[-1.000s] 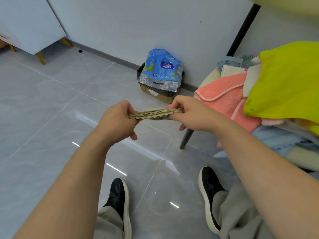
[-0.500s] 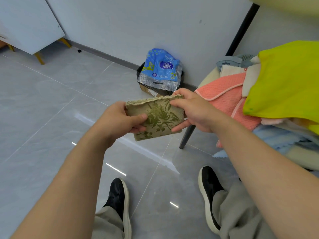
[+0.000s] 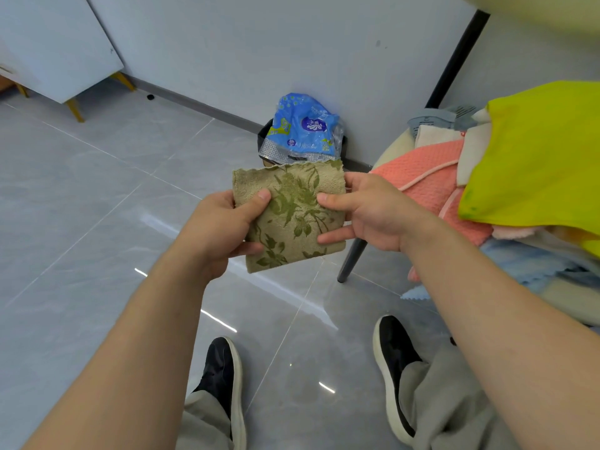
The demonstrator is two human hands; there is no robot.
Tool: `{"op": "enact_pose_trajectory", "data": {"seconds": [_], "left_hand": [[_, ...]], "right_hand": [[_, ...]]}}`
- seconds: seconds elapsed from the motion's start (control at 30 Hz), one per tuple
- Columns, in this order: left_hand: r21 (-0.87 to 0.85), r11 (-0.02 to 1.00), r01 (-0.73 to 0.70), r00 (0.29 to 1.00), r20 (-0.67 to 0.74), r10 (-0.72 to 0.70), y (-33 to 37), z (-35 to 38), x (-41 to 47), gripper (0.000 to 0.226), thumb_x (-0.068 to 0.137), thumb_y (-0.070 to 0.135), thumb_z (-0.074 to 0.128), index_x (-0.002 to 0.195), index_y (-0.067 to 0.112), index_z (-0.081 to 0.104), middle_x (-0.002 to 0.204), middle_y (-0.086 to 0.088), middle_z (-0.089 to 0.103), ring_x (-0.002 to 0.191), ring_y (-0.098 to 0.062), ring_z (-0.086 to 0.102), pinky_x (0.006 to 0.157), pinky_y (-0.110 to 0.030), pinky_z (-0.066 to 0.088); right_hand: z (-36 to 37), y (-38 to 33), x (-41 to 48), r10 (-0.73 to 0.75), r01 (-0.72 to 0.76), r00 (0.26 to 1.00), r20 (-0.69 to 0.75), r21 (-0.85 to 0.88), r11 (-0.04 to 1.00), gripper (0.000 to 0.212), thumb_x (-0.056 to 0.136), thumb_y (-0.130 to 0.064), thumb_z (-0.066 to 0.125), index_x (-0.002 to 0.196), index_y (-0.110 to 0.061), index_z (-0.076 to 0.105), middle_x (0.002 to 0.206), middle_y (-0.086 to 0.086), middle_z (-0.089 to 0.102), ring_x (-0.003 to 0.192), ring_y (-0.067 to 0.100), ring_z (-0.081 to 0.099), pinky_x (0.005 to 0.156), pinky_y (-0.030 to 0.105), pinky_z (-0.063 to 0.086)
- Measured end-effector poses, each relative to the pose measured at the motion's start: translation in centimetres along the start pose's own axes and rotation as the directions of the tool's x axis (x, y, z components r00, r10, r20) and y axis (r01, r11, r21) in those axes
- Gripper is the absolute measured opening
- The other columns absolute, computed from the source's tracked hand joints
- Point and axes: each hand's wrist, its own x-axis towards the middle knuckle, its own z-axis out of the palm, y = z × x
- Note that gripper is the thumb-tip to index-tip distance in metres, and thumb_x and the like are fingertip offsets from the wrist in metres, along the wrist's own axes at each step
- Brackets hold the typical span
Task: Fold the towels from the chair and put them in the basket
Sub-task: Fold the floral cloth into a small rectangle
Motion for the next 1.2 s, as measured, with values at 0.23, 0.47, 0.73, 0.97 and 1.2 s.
{"op": "enact_pose_trajectory", "data": {"seconds": [0.23,0.47,0.73,0.97,1.2], "left_hand": [[-0.081,0.996,0.031,1.0,-0.001,-0.031,0.1,0.1,0.0,0.02,0.098,0.035,0.061,0.106,0.018,0.069,0.099,-0.001,0.077,0.085,-0.016,0.076,0.065,-0.035,0.063],[-0.214,0.977,0.008,0.997,-0.071,-0.023,0.3,0.6,0.0,0.022,0.096,0.024,0.065,0.103,0.004,0.07,0.091,-0.008,0.077,0.079,-0.017,0.075,0.075,-0.038,0.063],[-0.332,0.942,-0.051,0.974,-0.224,-0.026,0.3,1.1,0.3,0.022,0.08,0.008,0.081,0.092,0.006,0.063,0.088,-0.013,0.072,0.074,-0.021,0.071,0.085,-0.045,0.061],[-0.35,0.935,-0.051,0.967,-0.253,-0.042,0.1,1.4,0.3,0.047,0.072,-0.02,0.066,0.111,0.007,0.061,0.111,-0.018,0.066,0.083,-0.028,0.069,0.073,-0.037,0.06],[-0.373,0.913,0.166,0.986,0.087,-0.144,0.5,0.6,-0.3,0.064,0.074,-0.028,0.049,0.128,0.006,0.059,0.117,-0.022,0.069,0.104,-0.033,0.071,0.087,-0.04,0.059]], "right_hand": [[0.1,0.2,0.0,0.005,-0.005,1.0,-0.003,-0.064,0.998,0.03,0.097,-0.007,0.061,0.126,-0.015,0.06,0.118,0.008,0.073,0.101,0.032,0.073,0.083,0.054,0.059],[0.7,-0.1,0.2,-0.081,0.075,0.989,-0.124,-0.052,0.996,0.019,0.096,-0.024,0.066,0.11,-0.012,0.069,0.105,0.007,0.076,0.097,0.022,0.074,0.088,0.049,0.059],[1.7,0.5,0.4,-0.285,0.238,0.905,-0.314,-0.181,0.954,0.057,0.078,-0.037,0.082,0.094,0.013,0.06,0.102,0.032,0.068,0.098,0.046,0.068,0.081,0.063,0.056],[1.6,1.0,0.3,-0.444,0.322,0.857,-0.26,-0.403,0.857,0.03,0.089,-0.027,0.075,0.105,-0.008,0.058,0.079,0.005,0.077,0.075,0.019,0.075,0.075,0.041,0.061],[1.3,0.5,0.0,-0.448,0.376,0.872,-0.198,-0.318,0.87,0.032,0.086,-0.01,0.077,0.112,-0.012,0.059,0.075,0.018,0.072,0.07,0.021,0.067,0.07,0.036,0.056]]}}
